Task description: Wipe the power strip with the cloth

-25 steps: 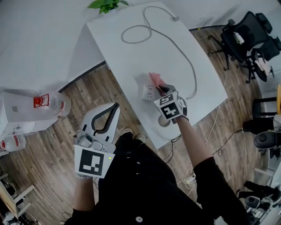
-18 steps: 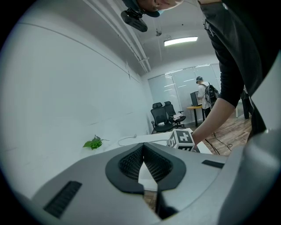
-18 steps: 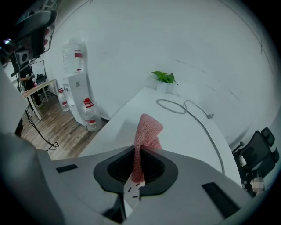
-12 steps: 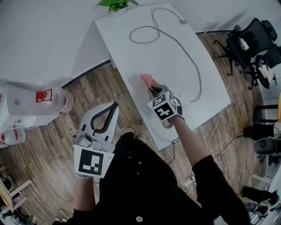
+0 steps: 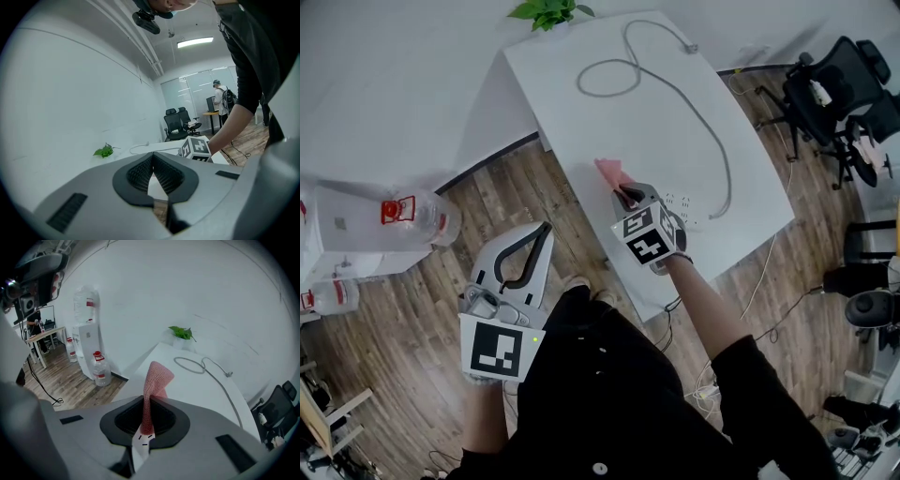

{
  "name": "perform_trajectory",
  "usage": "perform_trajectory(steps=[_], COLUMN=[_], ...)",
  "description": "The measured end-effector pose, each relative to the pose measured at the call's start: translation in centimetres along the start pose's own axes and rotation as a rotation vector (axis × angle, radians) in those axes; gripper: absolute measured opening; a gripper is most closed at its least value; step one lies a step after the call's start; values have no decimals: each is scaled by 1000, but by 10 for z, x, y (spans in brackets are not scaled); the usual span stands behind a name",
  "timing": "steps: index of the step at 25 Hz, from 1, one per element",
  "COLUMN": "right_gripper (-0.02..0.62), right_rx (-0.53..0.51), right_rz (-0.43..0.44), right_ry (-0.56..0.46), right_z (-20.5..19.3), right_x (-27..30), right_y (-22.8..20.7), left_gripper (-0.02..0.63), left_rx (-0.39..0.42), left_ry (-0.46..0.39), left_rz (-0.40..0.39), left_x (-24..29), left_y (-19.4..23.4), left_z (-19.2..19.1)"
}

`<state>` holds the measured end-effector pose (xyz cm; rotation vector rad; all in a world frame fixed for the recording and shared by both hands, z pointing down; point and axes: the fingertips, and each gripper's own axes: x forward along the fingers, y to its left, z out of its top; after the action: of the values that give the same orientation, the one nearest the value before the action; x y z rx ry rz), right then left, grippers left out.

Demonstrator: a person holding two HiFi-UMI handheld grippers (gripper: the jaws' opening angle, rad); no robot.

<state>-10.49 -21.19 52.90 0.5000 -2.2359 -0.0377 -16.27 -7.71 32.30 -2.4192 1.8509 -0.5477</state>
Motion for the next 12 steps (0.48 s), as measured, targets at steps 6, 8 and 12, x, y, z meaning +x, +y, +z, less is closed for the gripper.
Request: perform_trajectory(steps=[6,8,12], right_gripper=[49,49,49], right_rx=[89,131,181], right_rz=[-73,-92,-139], right_ry=[-82,-106,-141], right_z=[8,7,0], right_x=[-35,-47,-79], right_y=[-19,-24,-35], left_gripper=[14,14,14], left_rx=[15,20,39], left_ry=[-29,-46,-80], left_rz=[-53,-74,-120], left_x=[13,19,31], left_y=[-13,-18,-32], left_z=[11,18,33])
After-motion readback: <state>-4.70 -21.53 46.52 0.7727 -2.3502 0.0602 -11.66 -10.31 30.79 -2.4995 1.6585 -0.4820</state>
